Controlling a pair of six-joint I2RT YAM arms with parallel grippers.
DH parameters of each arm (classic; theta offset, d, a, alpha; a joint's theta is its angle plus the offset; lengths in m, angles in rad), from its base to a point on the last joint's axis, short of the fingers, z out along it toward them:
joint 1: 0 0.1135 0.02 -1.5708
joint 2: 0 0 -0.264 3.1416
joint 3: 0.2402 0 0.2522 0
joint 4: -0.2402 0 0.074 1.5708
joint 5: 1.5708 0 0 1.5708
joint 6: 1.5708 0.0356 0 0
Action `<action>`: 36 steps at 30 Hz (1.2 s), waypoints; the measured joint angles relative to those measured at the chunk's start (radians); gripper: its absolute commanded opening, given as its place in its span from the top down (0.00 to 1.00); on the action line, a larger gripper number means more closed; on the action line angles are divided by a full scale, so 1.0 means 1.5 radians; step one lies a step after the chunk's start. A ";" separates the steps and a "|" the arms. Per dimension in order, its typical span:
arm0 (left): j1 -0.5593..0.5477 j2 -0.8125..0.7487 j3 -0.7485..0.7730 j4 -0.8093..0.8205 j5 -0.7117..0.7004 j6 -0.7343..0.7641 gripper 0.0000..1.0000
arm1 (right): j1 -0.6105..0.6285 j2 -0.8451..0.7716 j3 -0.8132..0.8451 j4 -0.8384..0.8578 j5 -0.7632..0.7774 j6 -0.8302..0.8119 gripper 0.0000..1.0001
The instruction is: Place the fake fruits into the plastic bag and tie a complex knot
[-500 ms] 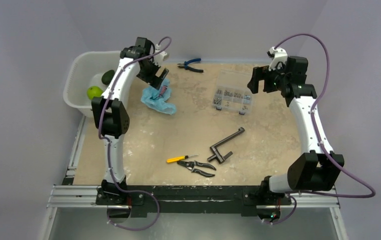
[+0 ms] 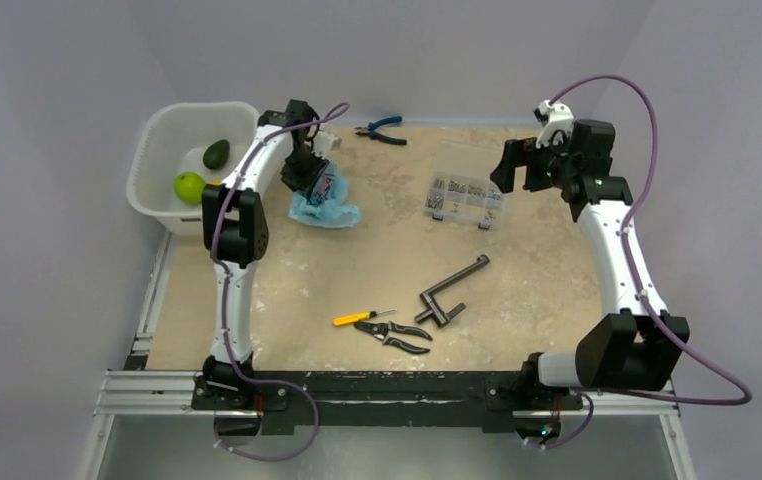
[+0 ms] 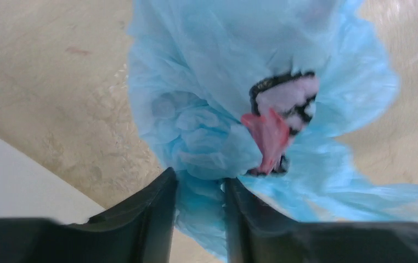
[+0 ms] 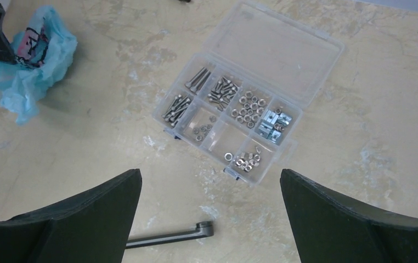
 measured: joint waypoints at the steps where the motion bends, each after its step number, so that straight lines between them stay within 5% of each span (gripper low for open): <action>1: 0.000 0.000 -0.002 -0.007 0.010 -0.008 1.00 | 0.001 -0.002 -0.006 0.006 -0.007 0.006 0.01; 8: -0.001 -0.042 -0.077 0.002 0.134 -0.063 1.00 | 0.046 -0.011 -0.069 0.101 -0.049 0.089 0.01; 12: -0.002 -0.179 -0.196 0.065 0.215 -0.138 1.00 | 0.136 0.008 -0.066 0.153 -0.070 0.120 0.01; 18: -0.008 -0.362 -0.208 0.172 0.308 -0.256 1.00 | 0.280 0.070 -0.031 0.218 -0.076 0.141 0.01; 26: -0.020 -0.423 -0.263 0.264 0.365 -0.354 1.00 | 0.400 0.135 0.002 0.293 -0.073 0.168 0.01; 32: -0.037 -0.436 -0.334 0.297 0.379 -0.377 1.00 | 0.413 0.138 0.038 0.283 -0.072 0.154 0.01; 36: -0.034 -0.460 -0.346 0.305 0.381 -0.376 1.00 | 0.346 0.076 0.042 0.186 -0.101 0.113 0.01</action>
